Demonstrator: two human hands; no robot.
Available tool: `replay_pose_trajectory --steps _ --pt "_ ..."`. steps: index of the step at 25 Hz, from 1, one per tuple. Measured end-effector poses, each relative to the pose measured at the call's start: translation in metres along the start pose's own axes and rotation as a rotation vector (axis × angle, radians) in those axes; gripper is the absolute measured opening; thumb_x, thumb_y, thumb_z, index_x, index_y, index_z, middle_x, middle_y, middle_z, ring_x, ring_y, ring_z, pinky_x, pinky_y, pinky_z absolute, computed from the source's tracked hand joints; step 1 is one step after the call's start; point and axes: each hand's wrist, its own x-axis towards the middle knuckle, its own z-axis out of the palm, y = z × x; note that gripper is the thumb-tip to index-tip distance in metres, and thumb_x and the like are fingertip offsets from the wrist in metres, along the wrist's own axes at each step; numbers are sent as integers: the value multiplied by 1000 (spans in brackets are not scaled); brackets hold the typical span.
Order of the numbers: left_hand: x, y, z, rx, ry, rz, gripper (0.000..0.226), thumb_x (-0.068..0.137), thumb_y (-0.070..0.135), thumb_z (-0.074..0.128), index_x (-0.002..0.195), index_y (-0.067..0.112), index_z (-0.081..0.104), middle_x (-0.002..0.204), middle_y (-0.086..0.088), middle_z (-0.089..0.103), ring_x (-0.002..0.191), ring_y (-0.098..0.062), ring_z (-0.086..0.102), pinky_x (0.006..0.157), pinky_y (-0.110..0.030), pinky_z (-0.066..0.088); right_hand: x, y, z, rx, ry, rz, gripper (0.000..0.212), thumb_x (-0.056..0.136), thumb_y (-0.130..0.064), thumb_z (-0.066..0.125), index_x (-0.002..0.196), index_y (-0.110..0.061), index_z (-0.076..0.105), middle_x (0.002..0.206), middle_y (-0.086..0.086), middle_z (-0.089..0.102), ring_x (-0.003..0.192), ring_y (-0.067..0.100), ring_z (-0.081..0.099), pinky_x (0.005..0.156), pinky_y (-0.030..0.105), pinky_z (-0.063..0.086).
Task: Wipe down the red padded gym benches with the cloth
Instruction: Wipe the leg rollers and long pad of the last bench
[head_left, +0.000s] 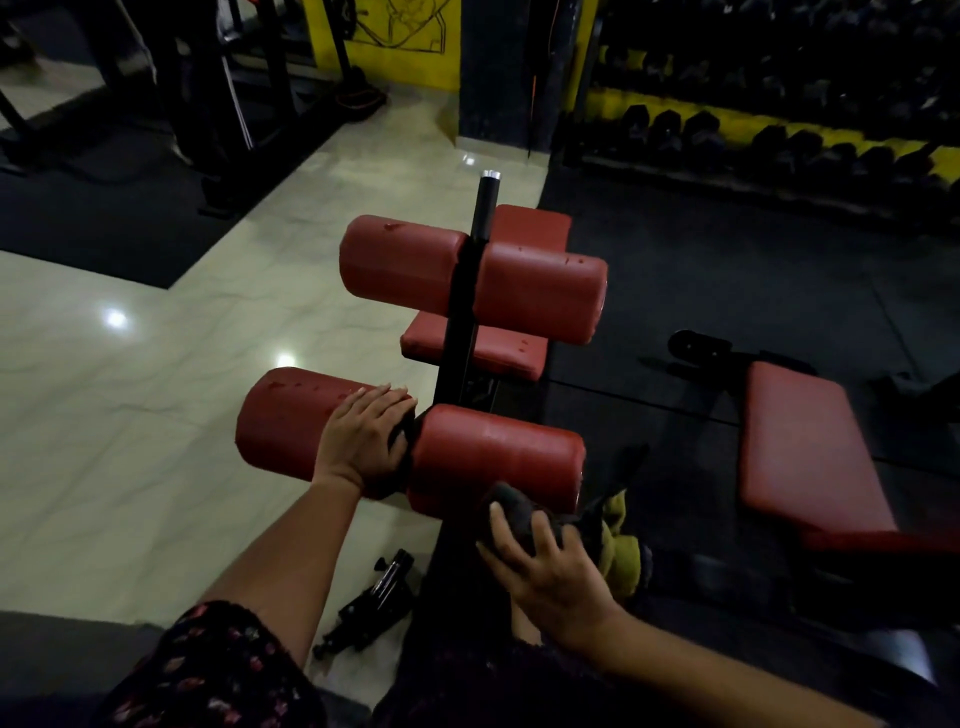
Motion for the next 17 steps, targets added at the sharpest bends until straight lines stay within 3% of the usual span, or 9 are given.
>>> replay_pose_trajectory --steps 3,6,9,12,17 --pt "1 1 -2 1 -16 -4 51 83 37 41 121 16 69 128 -6 66 121 -26 60 105 -42 40 24 6 -7 11 25 -55 46 87 -30 46 132 -34 58 144 12 44 94 38 55 59 40 49" --pt "1 0 -2 2 -16 11 49 88 40 41 119 17 69 128 -6 66 120 -28 61 104 -46 43 60 25 -32 230 -25 146 50 78 -39 65 128 -40 59 139 14 51 88 36 59 57 39 47" --pt "0 2 -2 9 -9 2 48 89 41 40 121 20 68 131 -3 64 125 -25 57 108 -44 39 83 55 -50 434 -144 366 52 86 -45 57 137 -47 46 142 7 40 104 34 52 74 41 50" --pt "-3 1 0 18 -11 -7 48 87 39 39 123 22 67 135 -1 61 128 -22 54 111 -42 35 110 90 -52 651 -290 504 50 90 -46 54 139 -48 44 130 4 41 113 34 49 87 44 47" --pt "-2 -1 0 10 -13 -7 50 84 36 40 123 22 67 135 -1 61 127 -22 55 112 -36 25 163 104 -36 665 -417 518 43 93 -44 49 136 -39 50 129 10 46 113 41 51 88 46 46"
